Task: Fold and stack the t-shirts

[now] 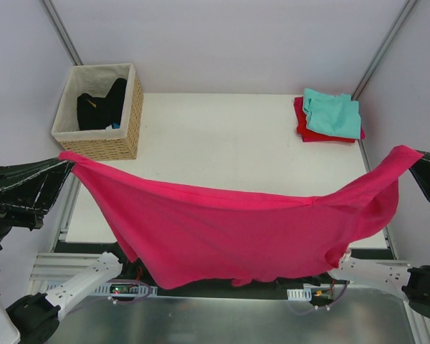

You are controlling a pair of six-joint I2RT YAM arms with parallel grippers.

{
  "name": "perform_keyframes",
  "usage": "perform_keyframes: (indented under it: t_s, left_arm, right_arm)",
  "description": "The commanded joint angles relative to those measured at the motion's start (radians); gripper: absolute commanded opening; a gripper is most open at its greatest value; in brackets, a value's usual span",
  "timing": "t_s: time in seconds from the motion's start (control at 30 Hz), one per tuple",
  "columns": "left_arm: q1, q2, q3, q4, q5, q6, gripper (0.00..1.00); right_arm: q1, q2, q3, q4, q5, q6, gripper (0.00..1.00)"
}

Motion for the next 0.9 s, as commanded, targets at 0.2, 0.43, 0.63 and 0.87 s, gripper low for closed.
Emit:
perform_keyframes:
  t_s: [0.2, 0.43, 0.63, 0.87]
  left_arm:
    - [-0.008, -0.008, -0.225, 0.146, -0.097, 0.013, 0.00]
    - [-0.008, -0.022, -0.558, 0.208, -0.341, -0.004, 0.00]
    - [-0.007, 0.013, -0.745, 0.300, -0.426, -0.013, 0.00]
    - [0.054, 0.162, -0.804, 0.382, -0.484, 0.012, 0.00]
  right_arm:
    - [-0.015, -0.029, -0.233, 0.126, 0.248, -0.023, 0.01]
    - [-0.016, -0.048, -0.546, 0.253, 0.385, 0.020, 0.01]
    - [-0.201, 0.042, -0.733, 0.310, 0.387, 0.096, 0.01]
    - [-0.643, 0.293, -0.842, 0.428, 0.019, 0.301, 0.01]
